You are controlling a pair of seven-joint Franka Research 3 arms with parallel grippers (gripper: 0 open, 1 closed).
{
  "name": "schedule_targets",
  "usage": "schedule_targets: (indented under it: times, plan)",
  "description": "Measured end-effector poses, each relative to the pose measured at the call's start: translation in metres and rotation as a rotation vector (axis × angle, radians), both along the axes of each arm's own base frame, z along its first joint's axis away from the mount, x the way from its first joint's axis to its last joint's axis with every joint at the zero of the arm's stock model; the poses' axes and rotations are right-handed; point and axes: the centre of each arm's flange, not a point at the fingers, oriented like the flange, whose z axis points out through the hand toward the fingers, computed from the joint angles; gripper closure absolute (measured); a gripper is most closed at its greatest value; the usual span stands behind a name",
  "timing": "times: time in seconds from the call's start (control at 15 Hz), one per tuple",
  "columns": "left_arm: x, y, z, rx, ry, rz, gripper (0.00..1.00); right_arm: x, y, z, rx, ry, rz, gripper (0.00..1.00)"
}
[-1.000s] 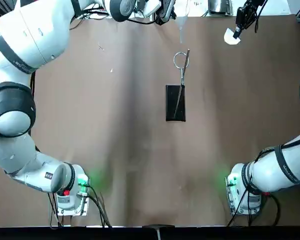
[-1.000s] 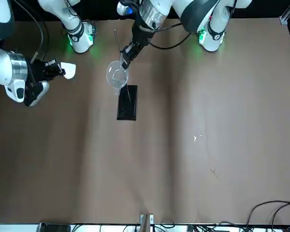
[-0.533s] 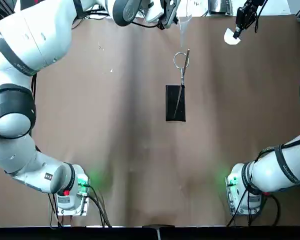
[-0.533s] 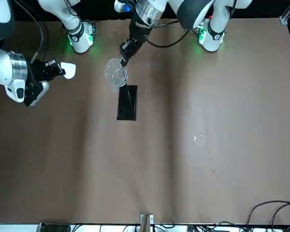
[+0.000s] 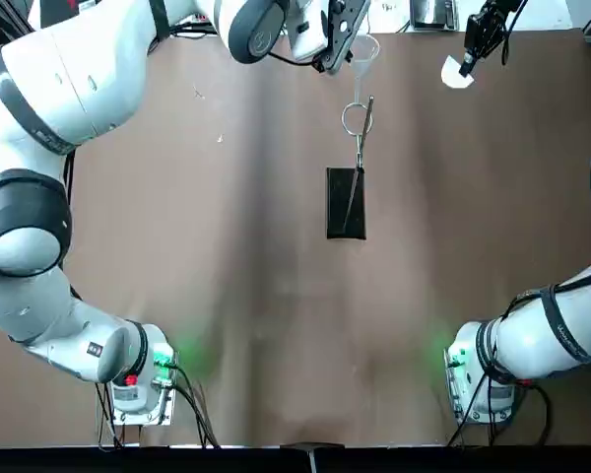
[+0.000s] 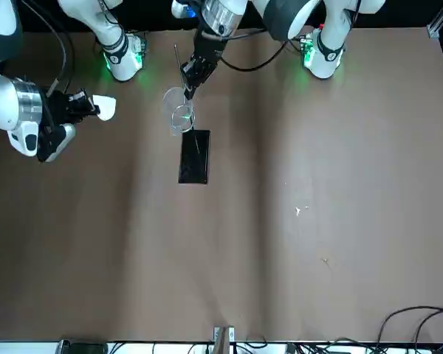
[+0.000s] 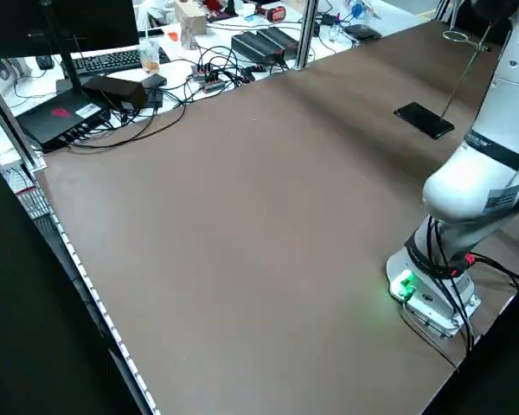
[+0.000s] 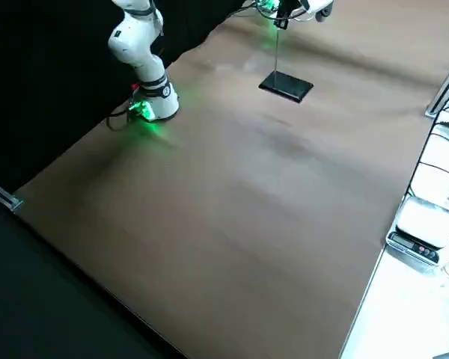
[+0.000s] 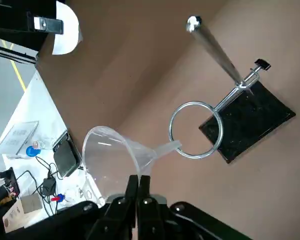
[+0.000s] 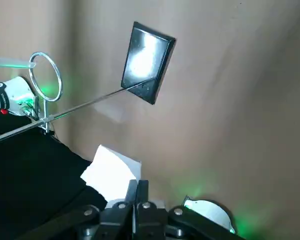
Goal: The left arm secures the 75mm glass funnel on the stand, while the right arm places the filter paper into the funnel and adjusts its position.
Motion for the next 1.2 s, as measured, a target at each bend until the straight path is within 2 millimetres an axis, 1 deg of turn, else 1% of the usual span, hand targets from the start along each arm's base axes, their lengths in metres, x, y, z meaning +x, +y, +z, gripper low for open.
schedule_targets:
  times: [0.6, 1.2]
  plan:
    - [-0.008, -0.005, -0.015, 0.023, 0.018, -0.01, 0.97, 0.0, 0.0, 0.0, 0.0, 0.0, 0.0, 0.99]
    - [-0.011, -0.005, -0.03, 0.043, 0.035, -0.01, 0.97, 0.0, 0.0, 0.0, 0.0, 0.001, 0.0, 0.99]
